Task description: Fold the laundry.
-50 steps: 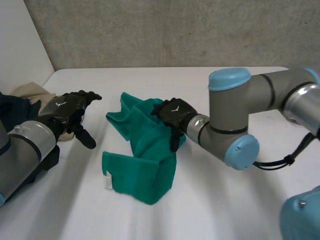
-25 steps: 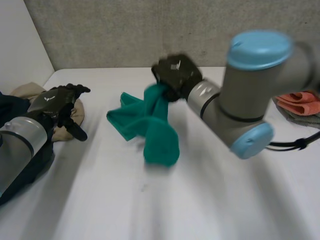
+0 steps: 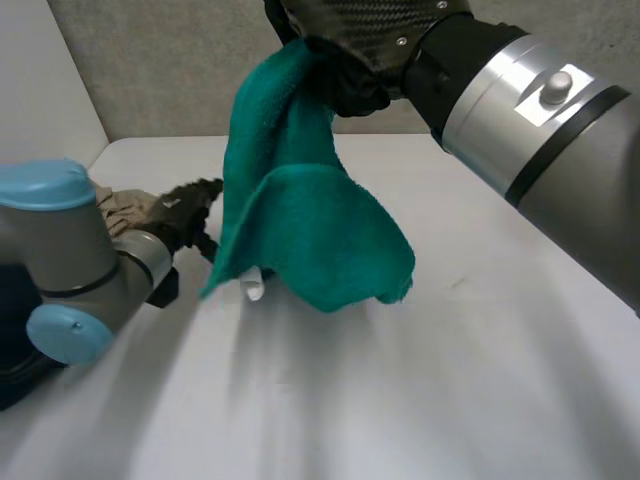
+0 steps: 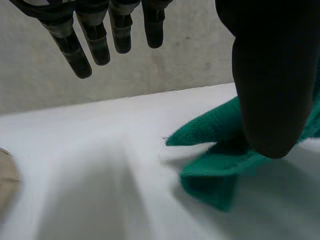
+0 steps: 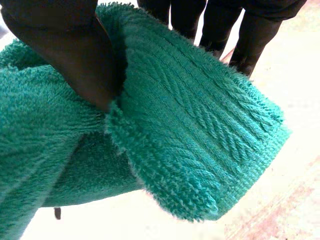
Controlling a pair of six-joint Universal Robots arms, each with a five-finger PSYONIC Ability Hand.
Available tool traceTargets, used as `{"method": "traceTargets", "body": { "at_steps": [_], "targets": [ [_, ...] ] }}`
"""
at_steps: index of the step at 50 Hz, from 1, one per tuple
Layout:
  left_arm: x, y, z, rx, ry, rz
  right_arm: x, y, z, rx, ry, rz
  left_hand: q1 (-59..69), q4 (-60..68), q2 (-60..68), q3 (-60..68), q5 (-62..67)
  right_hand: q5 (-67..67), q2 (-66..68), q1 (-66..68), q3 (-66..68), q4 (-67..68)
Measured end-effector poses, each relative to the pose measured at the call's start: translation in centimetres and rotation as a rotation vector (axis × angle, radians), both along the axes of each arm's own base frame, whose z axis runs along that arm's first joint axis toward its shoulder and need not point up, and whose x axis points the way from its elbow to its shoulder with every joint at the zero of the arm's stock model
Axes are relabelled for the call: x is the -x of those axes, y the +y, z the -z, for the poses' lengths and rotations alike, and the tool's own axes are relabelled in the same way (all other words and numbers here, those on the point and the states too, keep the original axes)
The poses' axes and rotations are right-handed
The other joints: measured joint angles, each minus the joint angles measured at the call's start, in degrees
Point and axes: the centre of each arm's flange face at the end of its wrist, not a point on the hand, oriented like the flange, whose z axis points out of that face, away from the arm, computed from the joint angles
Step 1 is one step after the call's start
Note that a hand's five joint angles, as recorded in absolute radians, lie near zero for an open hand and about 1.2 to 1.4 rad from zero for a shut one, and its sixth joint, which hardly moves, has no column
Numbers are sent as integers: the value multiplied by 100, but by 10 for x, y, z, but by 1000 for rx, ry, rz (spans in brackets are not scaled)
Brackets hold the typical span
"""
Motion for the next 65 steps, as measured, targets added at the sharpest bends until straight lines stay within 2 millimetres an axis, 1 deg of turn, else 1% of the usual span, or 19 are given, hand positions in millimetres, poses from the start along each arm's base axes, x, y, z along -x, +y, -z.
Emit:
{"method": "traceTargets", "body": {
  "at_steps": [5,8,9,11,16,21,24,25,26,32,38,44,52,53,54,55,57,61,65],
  "targets": [
    [20,17,19,-147,117,48,8,-2,-3,14,-7,19,442,376,403,333,334,0,0,0,0,2],
    [28,25,25,-216,171,82,12,-8,-2,19,-6,37,2055,1803,1854,1722,1714,0,0,0,0,14],
    [31,28,26,-238,191,100,13,-10,-2,19,-5,45,3432,3075,3063,3000,2962,0,0,0,0,14],
    [34,32,24,-260,217,125,16,-17,0,18,-2,63,4733,4451,4508,4374,4326,0,0,0,0,14],
    [29,29,9,-237,245,130,20,-31,7,8,9,95,5256,5235,5215,5128,5104,0,0,0,0,14],
    [4,18,-15,-154,229,59,22,-37,10,0,14,107,4459,4561,4449,4410,4467,0,0,0,0,15],
    [-11,15,-20,-123,195,24,22,-36,10,1,13,102,1846,2293,2156,2273,2235,0,0,0,0,15],
    [-17,15,-20,-120,174,18,21,-34,9,3,11,99,273,698,703,704,655,0,0,0,0,15],
    [-19,16,-18,-121,161,16,21,-33,8,5,10,96,-1,325,294,325,309,0,0,0,0,15],
    [-29,29,1,-158,67,52,18,-20,-1,27,-7,69,-98,-33,-18,-32,-16,0,0,0,0,15],
    [-22,43,19,-198,22,113,16,-6,-15,57,-31,43,-98,-33,-18,-32,-16,0,0,0,11,16],
    [-4,51,33,-212,8,149,17,10,-32,91,-63,19,-98,-33,-18,-32,-16,0,0,0,23,16],
    [26,43,43,-200,16,118,24,26,-48,77,-116,-13,-95,-32,-16,-31,-14,0,0,0,23,16],
    [33,41,45,-207,24,105,26,28,-52,70,-131,-18,498,426,508,480,413,0,0,0,23,16],
    [38,41,48,-217,31,93,27,29,-53,66,-137,-20,2134,1804,1916,1867,1752,0,0,0,23,16],
    [41,40,49,-227,37,80,29,30,-55,59,-149,-22,2134,1804,1916,1867,1752,0,0,0,23,16],
    [43,38,51,-244,46,47,33,27,-56,55,-159,-14,5124,4612,4613,4527,4495,0,0,0,23,16],
    [32,28,42,-243,54,-61,42,9,-52,51,-155,30,5591,5661,5643,5558,5297,0,0,0,23,16],
    [2,14,13,-179,69,-185,57,-23,-39,45,-110,89,5591,5682,5649,5563,5297,0,0,0,23,16]
  ]
}}
